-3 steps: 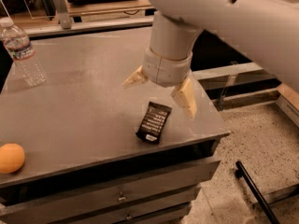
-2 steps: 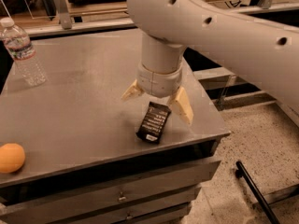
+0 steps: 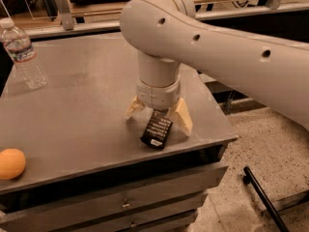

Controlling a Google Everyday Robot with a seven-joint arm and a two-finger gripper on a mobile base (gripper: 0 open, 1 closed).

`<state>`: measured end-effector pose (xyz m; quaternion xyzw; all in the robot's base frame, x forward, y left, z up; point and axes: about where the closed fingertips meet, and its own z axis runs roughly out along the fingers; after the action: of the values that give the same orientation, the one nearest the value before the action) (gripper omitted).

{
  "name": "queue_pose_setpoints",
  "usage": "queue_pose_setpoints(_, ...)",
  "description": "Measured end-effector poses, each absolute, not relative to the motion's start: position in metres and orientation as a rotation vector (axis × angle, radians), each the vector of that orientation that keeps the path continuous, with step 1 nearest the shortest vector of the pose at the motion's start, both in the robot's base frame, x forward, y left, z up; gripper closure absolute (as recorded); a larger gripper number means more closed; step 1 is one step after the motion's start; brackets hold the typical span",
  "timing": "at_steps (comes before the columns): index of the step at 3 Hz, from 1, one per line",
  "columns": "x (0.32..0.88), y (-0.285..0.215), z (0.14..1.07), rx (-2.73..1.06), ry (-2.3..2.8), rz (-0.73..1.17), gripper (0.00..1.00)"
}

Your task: Move rxbar chocolate near orange

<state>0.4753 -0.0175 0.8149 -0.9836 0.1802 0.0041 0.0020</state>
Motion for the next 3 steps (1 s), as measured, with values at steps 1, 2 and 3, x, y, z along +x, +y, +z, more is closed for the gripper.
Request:
queue_pose_setpoints(1,0.476,-0.016,0.815,-3.082,0.564,0.007,0.36)
queue_pose_setpoints(2,0.476,-0.016,0.818,-3.082,0.563,0.006,0.61)
queue_pose_setpoints(3,0.476,-0.016,0.827,-3.082,0.564,0.006,0.83)
